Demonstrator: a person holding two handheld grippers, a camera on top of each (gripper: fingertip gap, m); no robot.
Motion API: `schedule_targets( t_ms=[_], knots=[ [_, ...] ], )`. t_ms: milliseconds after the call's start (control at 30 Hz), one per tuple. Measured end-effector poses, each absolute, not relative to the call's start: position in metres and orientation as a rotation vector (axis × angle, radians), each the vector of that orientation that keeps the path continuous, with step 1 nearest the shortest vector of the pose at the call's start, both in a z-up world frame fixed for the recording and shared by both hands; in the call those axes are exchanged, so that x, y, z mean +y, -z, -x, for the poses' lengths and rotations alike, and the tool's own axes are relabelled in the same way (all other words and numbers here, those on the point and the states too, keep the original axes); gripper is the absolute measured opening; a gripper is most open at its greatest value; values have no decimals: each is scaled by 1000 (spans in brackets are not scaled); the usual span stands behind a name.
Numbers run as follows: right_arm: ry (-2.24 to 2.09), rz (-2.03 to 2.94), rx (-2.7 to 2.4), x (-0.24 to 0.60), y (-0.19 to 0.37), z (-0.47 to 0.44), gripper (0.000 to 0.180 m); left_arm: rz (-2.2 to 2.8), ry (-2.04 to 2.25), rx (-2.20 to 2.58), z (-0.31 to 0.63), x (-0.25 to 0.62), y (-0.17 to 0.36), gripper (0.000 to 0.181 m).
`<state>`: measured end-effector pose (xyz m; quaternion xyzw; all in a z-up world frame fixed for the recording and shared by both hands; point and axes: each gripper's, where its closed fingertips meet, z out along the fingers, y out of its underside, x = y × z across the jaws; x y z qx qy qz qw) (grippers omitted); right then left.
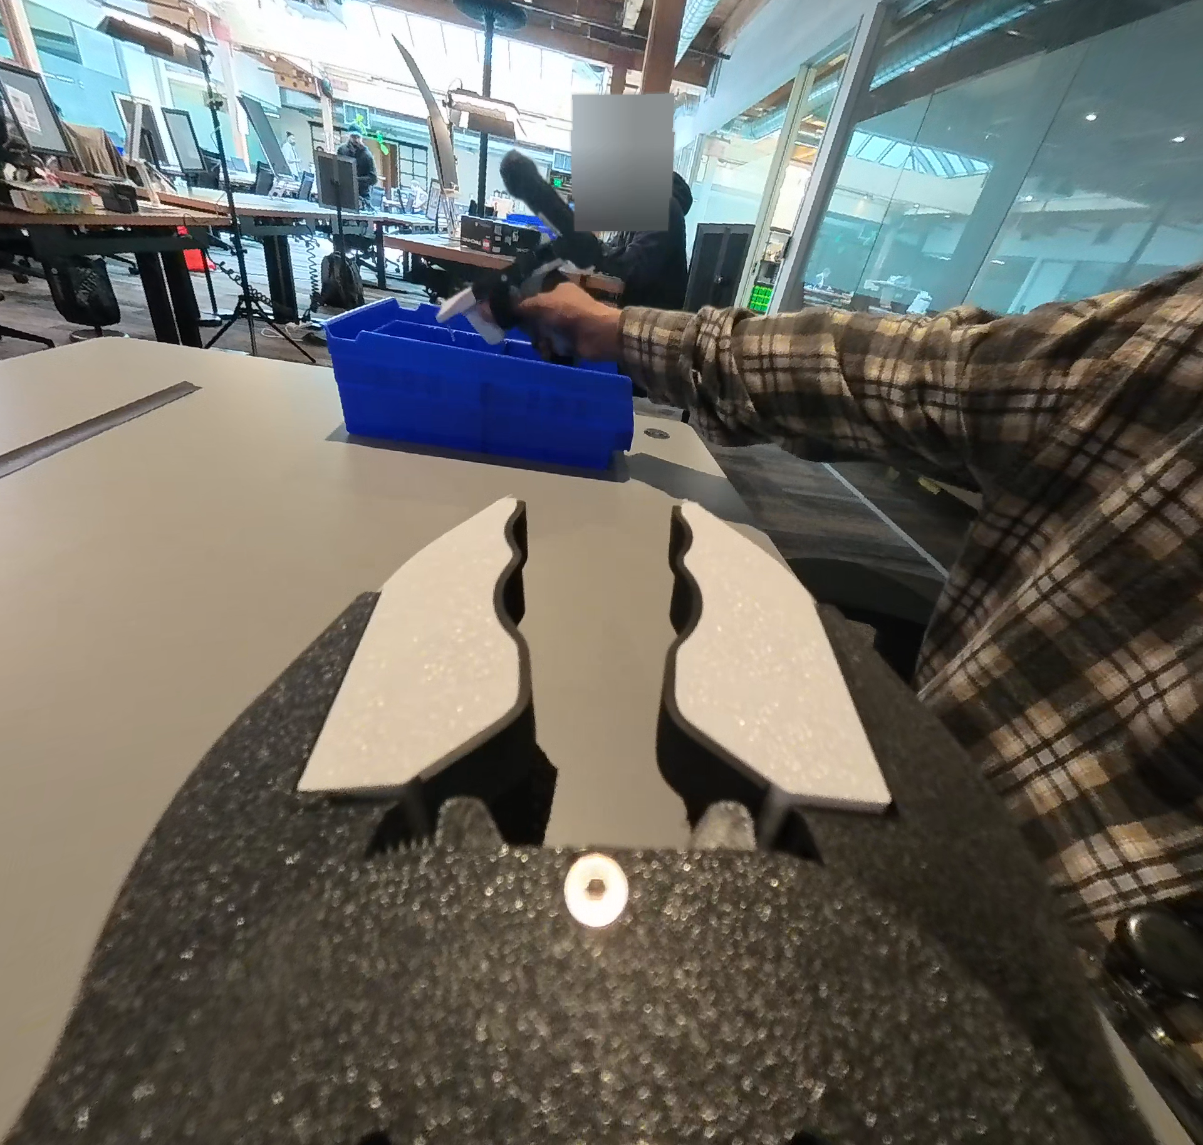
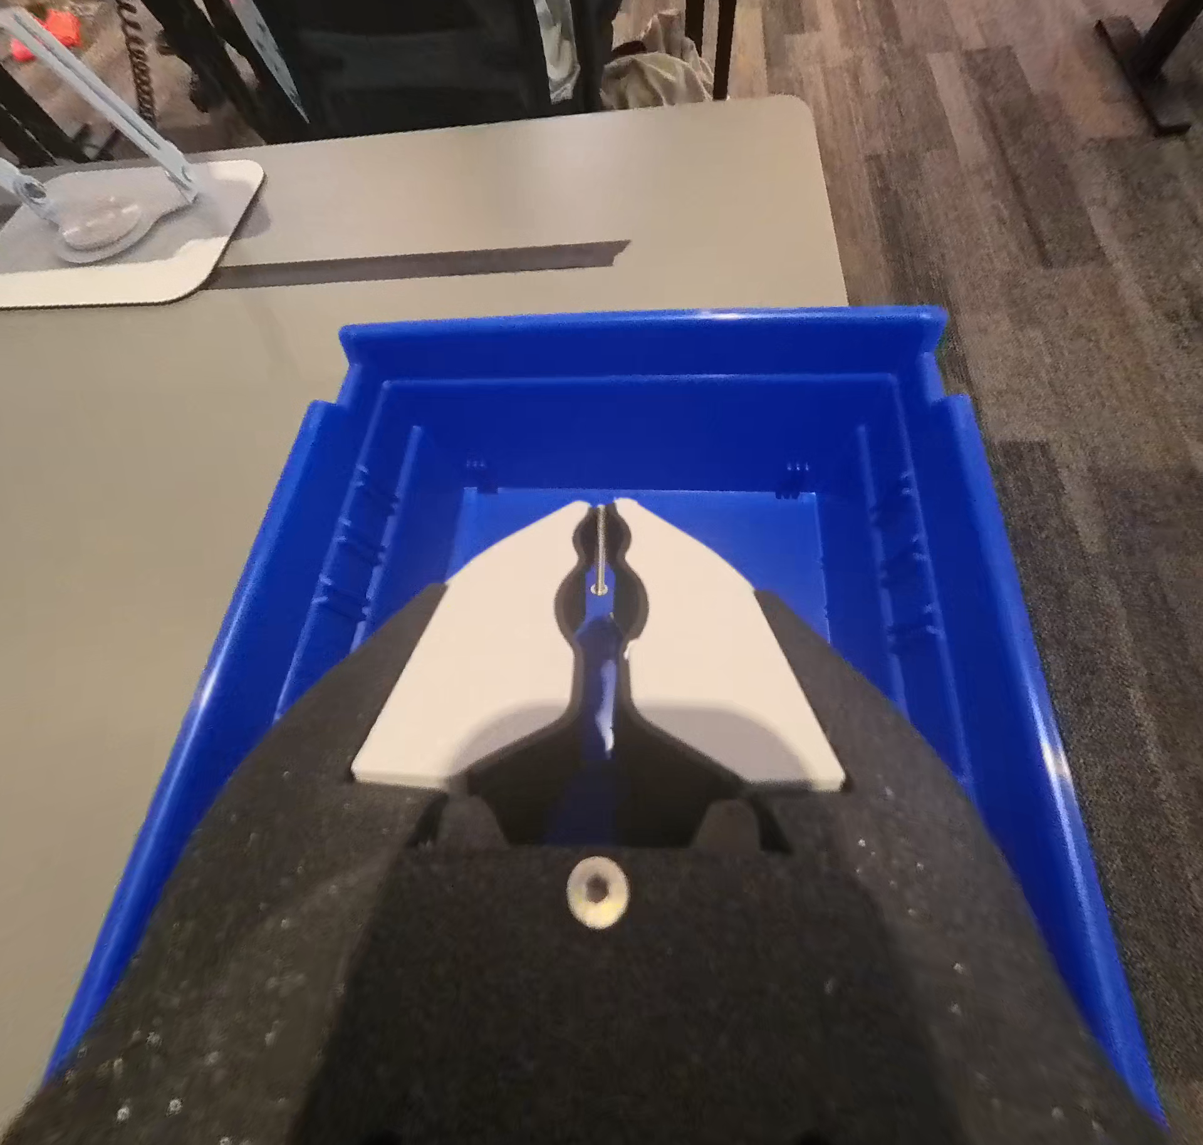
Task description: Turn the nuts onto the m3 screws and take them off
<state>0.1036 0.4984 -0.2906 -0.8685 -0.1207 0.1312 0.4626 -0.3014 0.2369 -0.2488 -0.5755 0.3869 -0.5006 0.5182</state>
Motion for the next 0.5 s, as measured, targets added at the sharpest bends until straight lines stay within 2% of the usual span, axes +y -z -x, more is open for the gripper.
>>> schedule_targets(
  t_ms=[233, 500],
  knots=[
    [-354, 2095, -309, 492, 280, -100, 13, 1369, 1205, 932, 301, 235, 246, 39],
    [-418, 1811, -535, 459, 173, -21, 19, 1366, 1201, 934, 300, 235, 246, 38]
  ],
)
